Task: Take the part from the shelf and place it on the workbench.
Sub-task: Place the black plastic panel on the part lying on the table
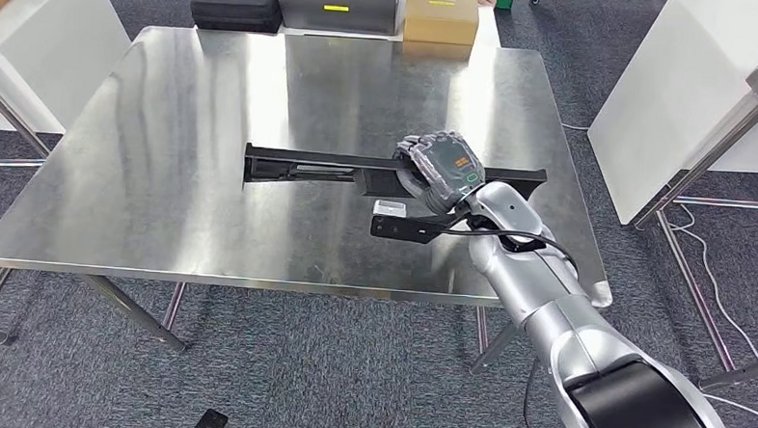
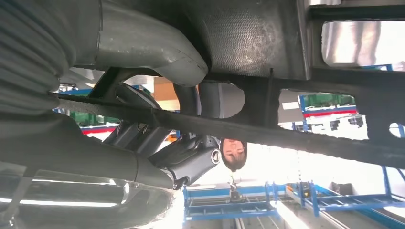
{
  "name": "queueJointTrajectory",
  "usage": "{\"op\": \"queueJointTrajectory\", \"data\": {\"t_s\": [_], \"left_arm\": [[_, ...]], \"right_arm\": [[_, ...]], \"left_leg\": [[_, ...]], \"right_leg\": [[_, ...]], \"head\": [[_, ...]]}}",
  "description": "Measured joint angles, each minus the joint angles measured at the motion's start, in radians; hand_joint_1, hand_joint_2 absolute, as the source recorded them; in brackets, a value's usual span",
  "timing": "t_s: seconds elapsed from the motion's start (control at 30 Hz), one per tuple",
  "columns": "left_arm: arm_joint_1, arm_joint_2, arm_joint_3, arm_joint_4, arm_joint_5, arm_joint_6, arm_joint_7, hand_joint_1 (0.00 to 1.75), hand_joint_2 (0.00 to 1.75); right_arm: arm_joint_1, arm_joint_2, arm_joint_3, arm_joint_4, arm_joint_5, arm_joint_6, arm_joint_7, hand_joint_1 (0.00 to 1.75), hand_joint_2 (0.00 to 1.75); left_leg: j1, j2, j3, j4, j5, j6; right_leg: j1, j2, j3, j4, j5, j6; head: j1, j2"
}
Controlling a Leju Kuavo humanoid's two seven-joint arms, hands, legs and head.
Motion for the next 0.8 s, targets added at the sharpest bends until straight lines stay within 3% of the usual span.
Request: {"op": "queueJointTrajectory", "data": {"t_s": [0.17,0.3,0.43,0.8], "left_arm": [[-0.002,-0.008,0.042,-0.009,0.07,0.073,-0.37,0.0,1.75],[-0.001,-0.017,0.081,-0.01,0.099,0.066,-0.415,0.0,1.75],[-0.003,-0.02,0.106,-0.01,0.101,0.06,-0.406,0.0,0.0],[0.005,-0.02,0.148,-0.01,0.118,0.028,-0.402,0.0,0.0]], "right_arm": [[-0.012,0.007,0.017,0.065,0.024,-0.038,-0.034,1.75,1.75],[-0.011,0.005,0.03,0.124,0.042,-0.095,-0.037,0.0,1.75],[-0.009,-0.015,0.031,0.166,0.037,-0.118,-0.028,0.0,1.75],[0.01,-0.114,-0.02,0.222,0.004,-0.093,0.01,0.0,1.75]], "left_leg": [[0.001,0.001,0.001,0.0,-0.001,-0.003],[0.001,0.002,0.002,0.0,-0.003,-0.005],[0.001,0.001,0.002,0.0,-0.003,-0.005],[-0.001,0.001,0.008,0.0,-0.005,-0.004]], "right_leg": [[0.001,0.0,0.001,0.0,-0.001,-0.002],[0.001,0.002,0.0,0.0,-0.002,-0.004],[0.0,0.002,0.001,0.0,-0.002,-0.004],[-0.001,0.002,0.008,-0.002,-0.002,-0.004]], "head": [[0.0,0.0],[0.0,0.0],[0.0,0.0],[0.0,0.0]]}}
